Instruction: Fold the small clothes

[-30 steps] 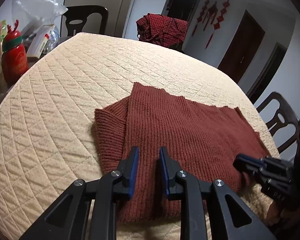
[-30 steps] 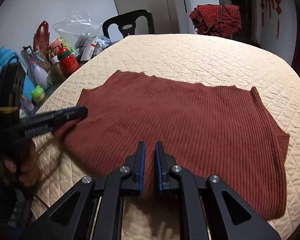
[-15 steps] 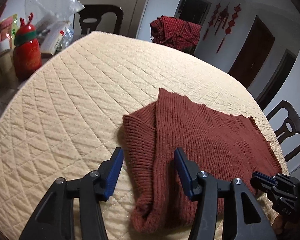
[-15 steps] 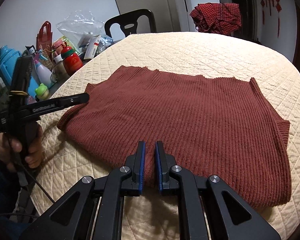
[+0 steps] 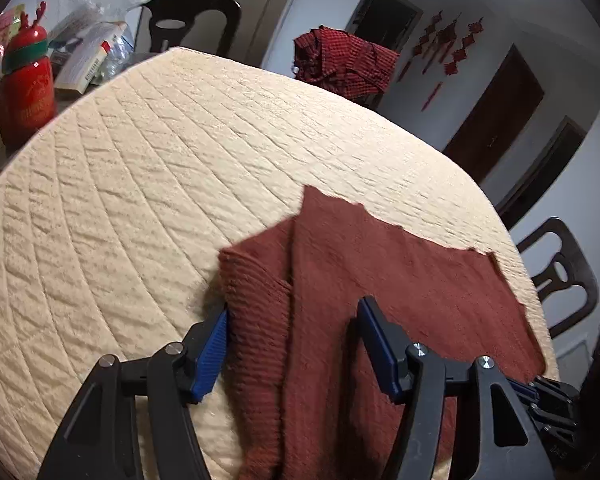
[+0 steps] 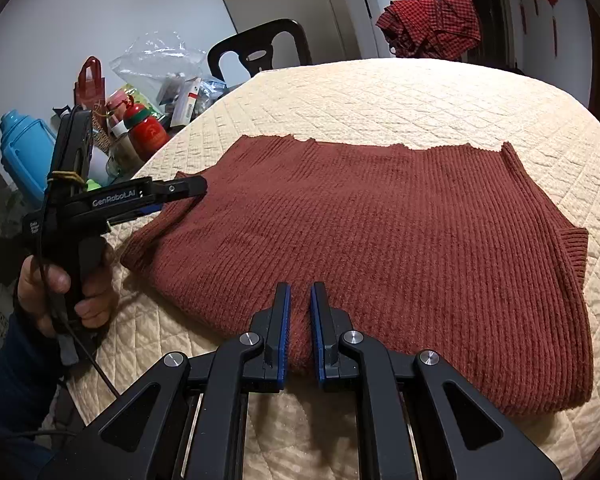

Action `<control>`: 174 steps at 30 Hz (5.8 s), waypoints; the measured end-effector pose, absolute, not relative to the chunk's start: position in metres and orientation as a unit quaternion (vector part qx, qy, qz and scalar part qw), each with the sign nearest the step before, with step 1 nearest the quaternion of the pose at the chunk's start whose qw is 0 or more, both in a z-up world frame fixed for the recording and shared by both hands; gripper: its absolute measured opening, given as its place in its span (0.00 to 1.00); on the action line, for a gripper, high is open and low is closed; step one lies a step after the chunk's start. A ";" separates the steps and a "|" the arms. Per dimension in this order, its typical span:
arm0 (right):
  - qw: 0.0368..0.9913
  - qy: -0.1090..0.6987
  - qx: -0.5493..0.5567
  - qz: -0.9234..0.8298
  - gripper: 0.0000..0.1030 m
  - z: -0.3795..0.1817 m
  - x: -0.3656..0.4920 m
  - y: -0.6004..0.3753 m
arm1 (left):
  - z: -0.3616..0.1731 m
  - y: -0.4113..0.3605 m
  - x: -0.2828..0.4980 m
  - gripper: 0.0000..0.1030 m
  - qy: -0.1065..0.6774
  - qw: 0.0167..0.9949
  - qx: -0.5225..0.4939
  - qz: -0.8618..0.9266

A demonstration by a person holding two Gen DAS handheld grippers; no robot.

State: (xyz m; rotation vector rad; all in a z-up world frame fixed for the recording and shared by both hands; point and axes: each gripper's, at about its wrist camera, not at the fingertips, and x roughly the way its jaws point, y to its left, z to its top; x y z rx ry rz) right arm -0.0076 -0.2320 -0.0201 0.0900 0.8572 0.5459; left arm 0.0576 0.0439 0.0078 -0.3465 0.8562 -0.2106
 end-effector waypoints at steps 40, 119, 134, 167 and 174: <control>0.883 0.395 0.168 0.192 0.10 -0.013 -0.015 -0.317 | 0.108 -0.044 0.063 0.15 0.355 0.852 -0.220 -0.317; 0.896 0.326 0.254 0.164 0.23 0.009 -0.033 -0.392 | 0.056 -0.120 0.050 0.44 0.380 0.863 -0.044 -0.330; 0.904 0.378 0.132 0.150 0.03 -0.025 -0.040 -0.362 | 0.023 -0.110 0.032 0.50 0.404 0.854 -0.022 -0.327; 0.897 0.389 0.174 0.117 0.05 -0.032 0.040 -0.377 | 0.022 -0.142 0.104 0.50 0.405 0.868 0.017 -0.288; 0.917 0.346 0.138 0.141 0.06 0.002 -0.010 -0.371 | 0.049 -0.134 0.062 0.48 0.375 0.870 0.037 -0.318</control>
